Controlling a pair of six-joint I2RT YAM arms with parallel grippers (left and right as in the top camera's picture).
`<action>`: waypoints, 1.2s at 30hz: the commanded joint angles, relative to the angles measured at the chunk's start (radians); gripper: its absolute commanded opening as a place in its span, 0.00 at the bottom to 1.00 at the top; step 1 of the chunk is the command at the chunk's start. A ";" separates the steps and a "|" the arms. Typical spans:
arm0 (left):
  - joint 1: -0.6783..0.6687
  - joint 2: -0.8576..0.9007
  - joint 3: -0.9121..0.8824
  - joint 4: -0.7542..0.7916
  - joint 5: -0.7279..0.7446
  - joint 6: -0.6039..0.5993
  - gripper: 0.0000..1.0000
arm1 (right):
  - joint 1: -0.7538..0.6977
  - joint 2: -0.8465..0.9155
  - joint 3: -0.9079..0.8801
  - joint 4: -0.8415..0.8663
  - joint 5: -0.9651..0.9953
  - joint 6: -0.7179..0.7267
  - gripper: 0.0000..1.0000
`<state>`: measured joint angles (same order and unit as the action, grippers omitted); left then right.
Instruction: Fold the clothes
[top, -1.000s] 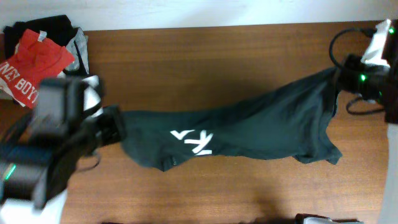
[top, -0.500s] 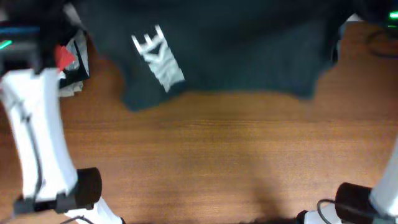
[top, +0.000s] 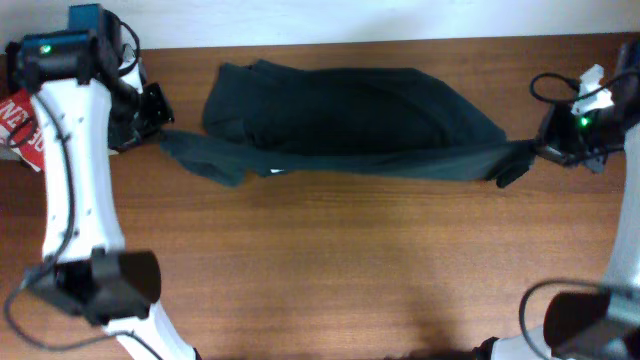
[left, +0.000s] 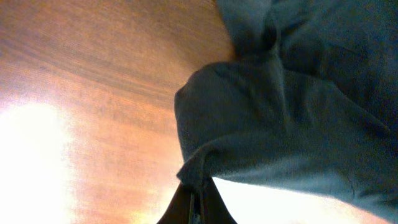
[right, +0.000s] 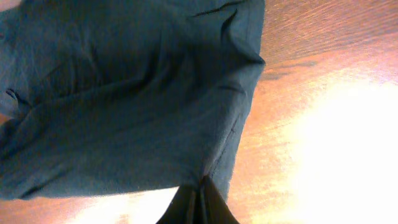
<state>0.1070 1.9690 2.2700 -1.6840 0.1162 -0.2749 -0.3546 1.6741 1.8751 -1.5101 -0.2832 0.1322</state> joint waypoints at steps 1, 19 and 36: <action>-0.010 -0.286 -0.230 -0.003 0.001 0.019 0.01 | -0.006 -0.177 -0.066 -0.019 0.195 0.086 0.04; -0.122 -0.715 -1.324 0.899 0.248 -0.046 0.38 | -0.152 -0.283 -0.380 0.173 0.162 0.149 0.79; -0.190 -0.153 -1.294 1.128 0.100 -0.055 0.00 | -0.058 -0.175 -0.461 0.242 0.163 0.136 0.76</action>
<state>-0.0860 1.7920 0.9672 -0.5449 0.2947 -0.3023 -0.4179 1.5002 1.4200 -1.2671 -0.1184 0.2840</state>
